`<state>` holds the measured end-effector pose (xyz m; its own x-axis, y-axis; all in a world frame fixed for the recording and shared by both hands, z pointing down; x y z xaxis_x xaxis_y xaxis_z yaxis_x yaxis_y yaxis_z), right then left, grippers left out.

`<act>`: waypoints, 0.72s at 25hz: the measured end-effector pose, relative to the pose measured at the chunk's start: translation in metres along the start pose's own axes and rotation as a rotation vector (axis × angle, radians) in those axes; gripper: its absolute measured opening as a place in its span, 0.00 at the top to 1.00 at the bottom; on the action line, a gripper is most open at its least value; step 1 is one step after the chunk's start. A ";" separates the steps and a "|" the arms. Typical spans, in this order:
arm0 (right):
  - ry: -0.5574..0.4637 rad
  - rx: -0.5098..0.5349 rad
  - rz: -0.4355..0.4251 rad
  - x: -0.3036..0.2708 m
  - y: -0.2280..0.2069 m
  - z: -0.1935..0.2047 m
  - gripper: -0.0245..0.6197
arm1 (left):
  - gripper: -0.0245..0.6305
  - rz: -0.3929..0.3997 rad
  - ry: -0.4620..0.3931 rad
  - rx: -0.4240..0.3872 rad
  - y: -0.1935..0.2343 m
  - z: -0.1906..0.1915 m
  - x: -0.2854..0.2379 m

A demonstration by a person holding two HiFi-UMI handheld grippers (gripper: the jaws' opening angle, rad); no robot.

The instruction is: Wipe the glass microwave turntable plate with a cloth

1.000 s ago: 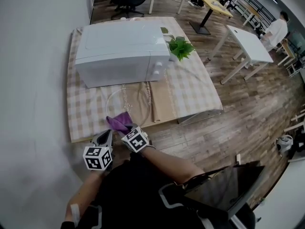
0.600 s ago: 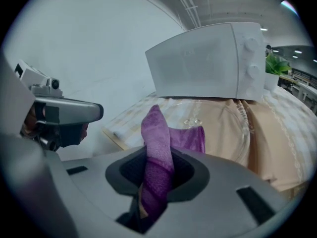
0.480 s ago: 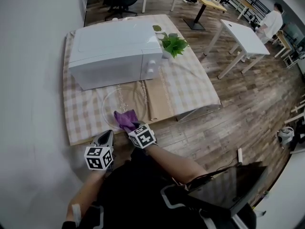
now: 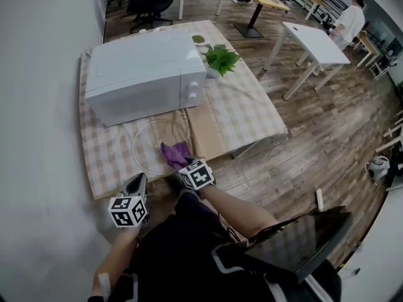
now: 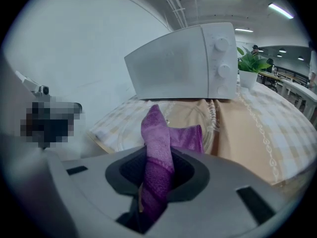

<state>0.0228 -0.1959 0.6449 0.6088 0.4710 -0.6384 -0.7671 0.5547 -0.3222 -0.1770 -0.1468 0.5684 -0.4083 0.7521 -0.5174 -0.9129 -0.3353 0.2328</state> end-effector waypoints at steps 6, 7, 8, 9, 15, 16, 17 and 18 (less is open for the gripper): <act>0.000 -0.032 0.040 0.013 -0.017 0.003 0.81 | 0.95 -0.009 -0.007 0.004 0.003 0.001 0.001; -0.009 -0.043 0.049 0.014 -0.020 0.002 0.81 | 0.95 -0.009 -0.007 0.001 0.004 -0.001 -0.001; -0.017 -0.053 0.058 0.016 -0.023 0.002 0.81 | 0.95 -0.007 -0.009 -0.001 0.004 -0.002 -0.001; -0.023 -0.062 0.066 0.017 -0.025 0.002 0.81 | 0.95 -0.003 -0.011 -0.002 0.004 -0.003 -0.001; -0.033 -0.078 0.085 0.022 -0.026 0.002 0.81 | 0.95 0.033 -0.038 -0.014 0.000 -0.009 0.003; -0.034 -0.078 0.090 0.024 -0.026 0.002 0.81 | 0.95 0.031 -0.041 -0.016 0.000 -0.009 0.004; -0.036 -0.077 0.093 0.026 -0.026 0.001 0.81 | 0.95 0.031 -0.043 -0.019 0.000 -0.010 0.004; -0.040 -0.076 0.092 0.027 -0.024 0.000 0.81 | 0.95 0.032 -0.046 -0.024 0.001 -0.010 0.006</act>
<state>0.0579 -0.1964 0.6355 0.5411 0.5453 -0.6402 -0.8326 0.4548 -0.3162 -0.1800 -0.1482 0.5571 -0.4368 0.7661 -0.4714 -0.8995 -0.3724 0.2283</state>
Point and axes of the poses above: the fingertips, and each gripper's own axes: x backward along the fingers, y to its left, z out of its underside, the point moved 7 cm from there along x, backward along the fingers, and after that the axes turned 9 degrees about -z, right-handed, at the moved point
